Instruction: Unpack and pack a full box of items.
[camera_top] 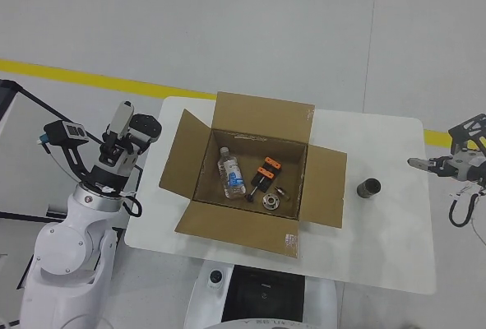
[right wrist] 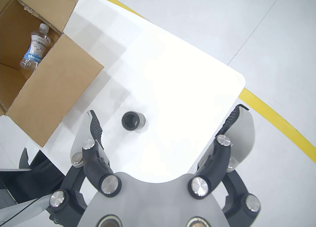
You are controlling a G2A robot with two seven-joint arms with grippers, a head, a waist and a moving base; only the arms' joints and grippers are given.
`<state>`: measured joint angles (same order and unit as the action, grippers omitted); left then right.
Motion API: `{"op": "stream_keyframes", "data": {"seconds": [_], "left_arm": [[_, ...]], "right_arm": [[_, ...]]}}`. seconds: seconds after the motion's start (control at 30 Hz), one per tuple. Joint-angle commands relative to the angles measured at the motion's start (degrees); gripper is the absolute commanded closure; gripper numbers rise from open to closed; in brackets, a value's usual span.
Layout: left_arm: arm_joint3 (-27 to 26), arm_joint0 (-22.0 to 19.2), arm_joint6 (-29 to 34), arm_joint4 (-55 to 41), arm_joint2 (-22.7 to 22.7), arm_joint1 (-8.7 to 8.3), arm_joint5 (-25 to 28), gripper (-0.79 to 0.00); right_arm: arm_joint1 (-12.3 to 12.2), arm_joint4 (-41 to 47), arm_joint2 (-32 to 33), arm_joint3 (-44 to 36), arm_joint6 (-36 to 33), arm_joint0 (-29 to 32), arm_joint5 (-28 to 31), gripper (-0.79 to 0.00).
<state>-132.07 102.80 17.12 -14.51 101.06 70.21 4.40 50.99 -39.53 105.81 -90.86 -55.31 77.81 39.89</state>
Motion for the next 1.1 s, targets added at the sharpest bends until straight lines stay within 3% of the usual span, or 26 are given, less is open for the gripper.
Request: {"op": "stream_keyframes", "data": {"seconds": [0.0, 0.03, 0.07, 0.1, 0.17, 0.4, 0.43, 0.47, 0.6, 0.63, 0.7, 0.83, 1.07], "left_arm": [[0.00, 0.00, 0.00, 0.00, 0.00, 0.00, 0.00, -0.785], [0.00, 0.00, 0.00, 0.00, 0.00, 0.00, 0.00, -0.785], [0.00, 0.00, 0.00, 0.00, 0.00, 0.00, 0.00, -0.785], [0.00, 0.00, 0.00, 0.00, 0.00, 0.00, 0.00, -0.785], [0.00, 0.00, 0.00, 0.00, 0.00, 0.00, 0.00, -0.785], [0.00, 0.00, 0.00, 0.00, 0.00, 0.00, 0.00, -0.785], [0.00, 0.00, 0.00, 0.00, 0.00, 0.00, 0.00, -0.785], [0.00, 0.00, 0.00, 0.00, 0.00, 0.00, 0.00, -0.785], [0.00, 0.00, 0.00, 0.00, 0.00, 0.00, 0.00, -0.785], [0.00, 0.00, 0.00, 0.00, 0.00, 0.00, 0.00, -0.785], [0.00, 0.00, 0.00, 0.00, 0.00, 0.00, 0.00, -0.785], [0.00, 0.00, 0.00, 0.00, 0.00, 0.00, 0.00, -0.785], [0.00, 0.00, 0.00, 0.00, 0.00, 0.00, 0.00, -0.785]], "right_arm": [[0.07, 0.23, -0.35, 0.16, 0.52, 0.37, -0.60, -0.785], [0.14, 0.45, -1.25, 1.02, 0.75, 0.61, -1.24, -0.763], [0.22, 0.72, -2.75, 2.60, -0.27, 0.92, -2.40, -0.554], [0.31, 1.64, -4.21, 3.76, -1.04, 0.69, -3.08, -0.465], [0.39, 2.60, -6.62, 6.65, -3.17, 0.35, -4.43, -0.388], [0.71, 8.99, -12.21, 13.56, -7.76, -1.50, -7.45, -0.385], [0.69, 10.14, -12.50, 13.89, -8.60, -2.27, -7.68, -0.440], [0.64, 10.26, -12.43, 13.84, -8.73, -2.60, -7.69, -0.662], [0.64, 10.26, -12.43, 13.84, -8.73, -2.60, -7.69, -0.662], [0.64, 10.26, -12.43, 13.84, -8.73, -2.60, -7.69, -0.234], [0.73, 10.34, -12.93, 13.93, -7.24, -2.19, -8.25, -0.200], [0.84, 8.13, -14.95, 14.83, -5.55, -2.59, -10.35, -0.246], [1.05, 8.30, -18.03, 17.41, -5.07, -4.78, -11.90, -0.206]]}}
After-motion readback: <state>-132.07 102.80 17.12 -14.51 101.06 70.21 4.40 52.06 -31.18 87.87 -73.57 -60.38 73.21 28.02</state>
